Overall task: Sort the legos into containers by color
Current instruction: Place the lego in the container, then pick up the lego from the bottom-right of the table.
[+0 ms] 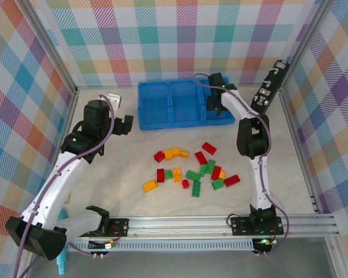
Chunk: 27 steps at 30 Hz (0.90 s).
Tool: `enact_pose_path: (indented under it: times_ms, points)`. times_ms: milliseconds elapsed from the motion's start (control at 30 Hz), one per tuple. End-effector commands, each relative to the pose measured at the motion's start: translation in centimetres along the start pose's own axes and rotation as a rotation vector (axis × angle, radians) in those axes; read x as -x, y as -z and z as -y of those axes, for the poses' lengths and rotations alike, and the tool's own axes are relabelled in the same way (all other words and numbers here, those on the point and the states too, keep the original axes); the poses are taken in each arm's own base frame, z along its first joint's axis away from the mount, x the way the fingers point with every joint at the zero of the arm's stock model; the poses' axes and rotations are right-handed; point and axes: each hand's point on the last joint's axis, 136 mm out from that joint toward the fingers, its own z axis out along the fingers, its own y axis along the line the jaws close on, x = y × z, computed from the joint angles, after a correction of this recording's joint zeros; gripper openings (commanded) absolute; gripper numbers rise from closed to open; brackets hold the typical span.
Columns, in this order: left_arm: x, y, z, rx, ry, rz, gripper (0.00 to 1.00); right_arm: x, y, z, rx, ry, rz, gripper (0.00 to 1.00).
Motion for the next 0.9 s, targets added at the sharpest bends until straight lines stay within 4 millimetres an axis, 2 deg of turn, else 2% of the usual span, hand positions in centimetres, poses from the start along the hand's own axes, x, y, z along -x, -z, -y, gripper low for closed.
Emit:
enact_pose_path:
  times_ms: [0,133,333,600,700,867]
  points:
    - [0.8,0.3,-0.2,0.013,-0.01,0.031,1.0,0.9,1.3,-0.1,0.022,-0.031,0.021,0.6]
    - [1.0,0.5,-0.2,0.008,-0.009,0.039,1.0,1.1,2.1,-0.4,0.046,-0.036,0.026,0.66]
    - [1.5,1.2,0.3,-0.032,-0.013,0.065,1.0,1.6,4.6,-0.4,0.076,-0.037,0.046,0.72]
    - [1.9,1.7,0.2,-0.033,-0.013,0.078,1.0,1.9,10.1,-0.1,0.115,-0.058,0.082,0.74]
    - [2.1,2.2,0.0,-0.028,-0.017,0.092,1.0,0.5,12.6,1.4,0.077,-0.128,0.064,0.77]
    - [2.5,3.2,-0.6,-0.012,-0.012,0.123,1.0,-4.6,16.3,3.8,0.052,-0.316,0.011,0.76]
